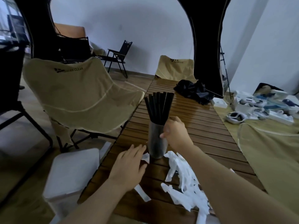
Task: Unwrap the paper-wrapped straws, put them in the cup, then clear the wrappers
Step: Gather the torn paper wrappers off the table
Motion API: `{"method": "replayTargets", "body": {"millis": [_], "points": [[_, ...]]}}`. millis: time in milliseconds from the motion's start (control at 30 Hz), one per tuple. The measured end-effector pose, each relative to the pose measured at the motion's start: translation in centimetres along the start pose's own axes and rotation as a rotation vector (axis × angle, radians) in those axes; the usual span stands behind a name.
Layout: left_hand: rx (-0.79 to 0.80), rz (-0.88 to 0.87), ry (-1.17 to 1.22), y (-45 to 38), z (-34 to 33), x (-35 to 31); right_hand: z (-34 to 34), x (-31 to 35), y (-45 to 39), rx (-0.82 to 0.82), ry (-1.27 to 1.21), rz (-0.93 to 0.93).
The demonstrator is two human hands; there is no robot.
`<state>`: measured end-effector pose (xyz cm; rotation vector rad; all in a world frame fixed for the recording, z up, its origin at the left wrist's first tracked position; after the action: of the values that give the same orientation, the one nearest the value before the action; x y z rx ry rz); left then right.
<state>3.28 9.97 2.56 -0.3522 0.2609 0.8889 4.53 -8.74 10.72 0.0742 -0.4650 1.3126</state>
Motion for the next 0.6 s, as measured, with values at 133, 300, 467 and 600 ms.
{"method": "replayTargets", "body": {"millis": [133, 300, 467, 600], "points": [[0.151, 0.027, 0.013, 1.0, -1.3, 0.8, 0.1, -0.9, -1.3, -0.023, 0.028, -0.027], [0.431, -0.077, -0.035, 1.6, -3.0, 1.1, 0.1, -1.7, -3.0, -0.028, 0.081, -0.062], [0.354, -0.070, -0.090, 1.4, -4.8, 1.1, -0.4, -1.7, -2.3, 0.001, 0.059, -0.005], [0.279, -0.053, -0.103, 0.8, -5.3, 0.6, -0.7, -2.2, -0.5, -0.019, 0.011, 0.098]]}}
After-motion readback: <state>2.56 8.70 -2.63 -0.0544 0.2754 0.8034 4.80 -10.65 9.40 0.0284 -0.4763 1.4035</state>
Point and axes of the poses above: each hand's wrist, its own y-axis away from the middle knuckle, its own z-axis out of the back of the hand, x = y × z, the point moved 2 cm from there along -y, towards the middle knuckle, and after that the axes turned 3 degrees about y, right-handed, at the moved point
